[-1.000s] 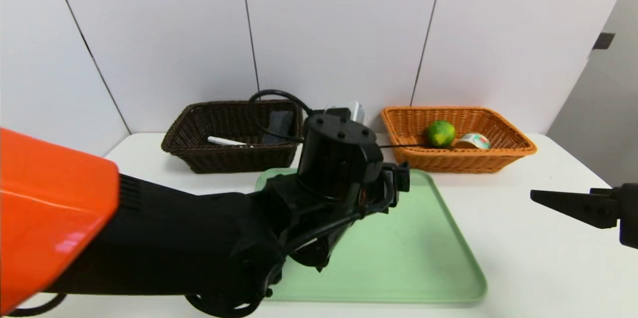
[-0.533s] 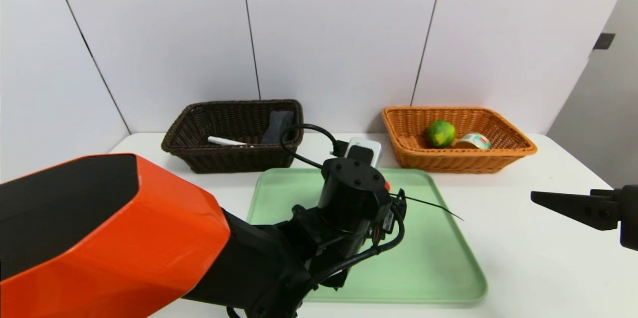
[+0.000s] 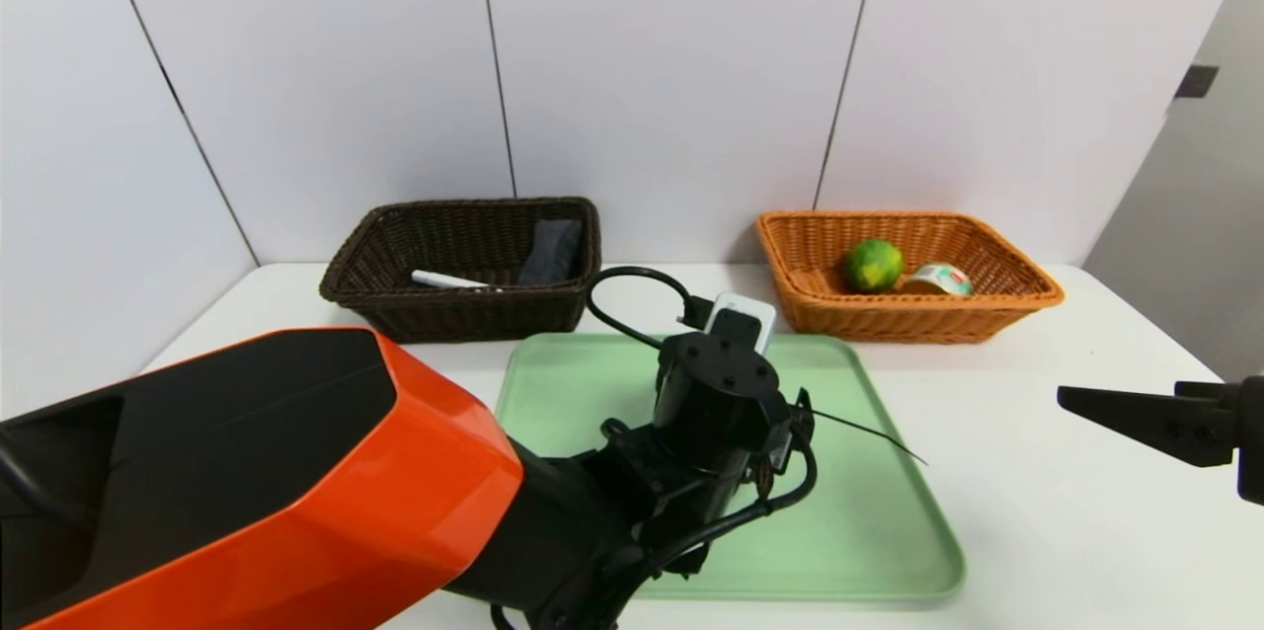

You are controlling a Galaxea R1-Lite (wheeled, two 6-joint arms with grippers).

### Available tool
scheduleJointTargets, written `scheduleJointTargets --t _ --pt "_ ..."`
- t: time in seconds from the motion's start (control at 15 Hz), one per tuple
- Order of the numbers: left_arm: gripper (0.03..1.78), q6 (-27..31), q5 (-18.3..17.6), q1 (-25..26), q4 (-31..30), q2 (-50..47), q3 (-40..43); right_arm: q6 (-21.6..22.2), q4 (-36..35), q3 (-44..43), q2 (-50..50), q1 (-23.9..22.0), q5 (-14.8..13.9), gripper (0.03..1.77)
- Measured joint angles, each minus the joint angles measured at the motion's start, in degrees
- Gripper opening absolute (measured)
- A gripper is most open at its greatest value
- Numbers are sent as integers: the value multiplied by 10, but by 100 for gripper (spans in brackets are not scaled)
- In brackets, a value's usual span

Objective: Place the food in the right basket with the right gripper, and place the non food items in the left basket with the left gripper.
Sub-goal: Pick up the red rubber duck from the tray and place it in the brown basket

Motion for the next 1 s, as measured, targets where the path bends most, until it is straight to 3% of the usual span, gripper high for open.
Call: scheduleJointTargets --t 1.0 --pt "169 2 -8 19 7 87 -94 -3 -1 4 0 0 2 171"
